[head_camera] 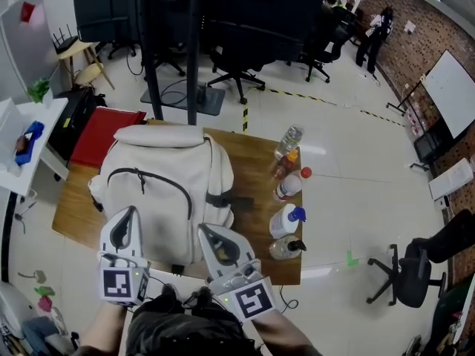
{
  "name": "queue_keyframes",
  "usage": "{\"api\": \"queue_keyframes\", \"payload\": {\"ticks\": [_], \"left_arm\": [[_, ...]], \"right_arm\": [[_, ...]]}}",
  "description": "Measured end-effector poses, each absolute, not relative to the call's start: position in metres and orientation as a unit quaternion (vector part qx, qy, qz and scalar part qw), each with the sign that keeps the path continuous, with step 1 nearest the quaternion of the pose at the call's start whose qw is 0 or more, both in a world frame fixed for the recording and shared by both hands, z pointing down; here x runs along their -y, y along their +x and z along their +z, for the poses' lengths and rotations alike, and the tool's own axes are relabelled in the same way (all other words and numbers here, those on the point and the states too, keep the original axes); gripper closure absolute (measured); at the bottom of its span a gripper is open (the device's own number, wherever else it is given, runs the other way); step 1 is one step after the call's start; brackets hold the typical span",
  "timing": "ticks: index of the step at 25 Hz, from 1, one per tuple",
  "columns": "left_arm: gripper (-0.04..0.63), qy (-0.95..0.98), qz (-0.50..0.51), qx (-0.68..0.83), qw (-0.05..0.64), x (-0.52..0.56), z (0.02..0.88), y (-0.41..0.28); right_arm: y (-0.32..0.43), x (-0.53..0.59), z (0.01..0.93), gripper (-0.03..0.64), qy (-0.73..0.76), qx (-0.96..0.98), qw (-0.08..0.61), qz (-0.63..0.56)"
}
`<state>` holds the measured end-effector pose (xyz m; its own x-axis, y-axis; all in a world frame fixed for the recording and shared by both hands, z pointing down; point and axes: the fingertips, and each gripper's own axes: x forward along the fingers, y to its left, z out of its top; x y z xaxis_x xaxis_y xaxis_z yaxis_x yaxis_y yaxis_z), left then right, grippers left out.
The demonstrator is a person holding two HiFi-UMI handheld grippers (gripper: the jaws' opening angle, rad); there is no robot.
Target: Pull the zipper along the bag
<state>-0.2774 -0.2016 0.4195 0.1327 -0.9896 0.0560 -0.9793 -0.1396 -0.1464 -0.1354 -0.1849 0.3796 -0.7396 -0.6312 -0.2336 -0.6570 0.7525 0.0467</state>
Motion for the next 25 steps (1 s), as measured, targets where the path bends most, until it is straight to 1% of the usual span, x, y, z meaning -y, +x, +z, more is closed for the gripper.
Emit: {"api": "queue_keyframes", "payload": {"ticks": [4, 8, 11, 13, 16, 19, 20, 25], "left_arm": [[0.56, -0.755, -0.067, -0.651, 0.043, 0.21, 0.416, -0.287], [0.56, -0.771, -0.059, -0.632, 0.046, 0.223, 0.416, -0.296], [0.559, -0.786, -0.065, -0.614, 0.034, 0.233, 0.421, -0.304], [0.558, -0.795, -0.062, -0.602, 0.039, 0.239, 0.421, -0.311], [0.558, -0.807, -0.055, -0.586, 0.041, 0.246, 0.422, -0.32], [0.558, -0.819, -0.058, -0.57, 0.035, 0.251, 0.427, -0.324], [0.558, -0.823, -0.058, -0.564, 0.035, 0.252, 0.428, -0.325], [0.558, -0.835, -0.053, -0.547, 0.029, 0.256, 0.434, -0.33]], "right_arm": [[-0.152, 0.204, 0.388, 0.604, -0.351, -0.933, 0.074, 0.035], [-0.162, 0.227, 0.404, 0.603, -0.386, -0.922, 0.036, -0.004], [-0.165, 0.242, 0.419, 0.603, -0.422, -0.906, 0.022, -0.017], [-0.172, 0.249, 0.428, 0.603, -0.439, -0.898, 0.01, -0.029], [-0.183, 0.258, 0.438, 0.587, -0.451, -0.891, -0.016, -0.046], [-0.192, 0.268, 0.448, 0.53, -0.454, -0.888, -0.042, -0.061], [-0.194, 0.271, 0.451, 0.496, -0.454, -0.887, -0.052, -0.067], [-0.21, 0.276, 0.465, 0.427, -0.446, -0.886, -0.097, -0.081]]}}
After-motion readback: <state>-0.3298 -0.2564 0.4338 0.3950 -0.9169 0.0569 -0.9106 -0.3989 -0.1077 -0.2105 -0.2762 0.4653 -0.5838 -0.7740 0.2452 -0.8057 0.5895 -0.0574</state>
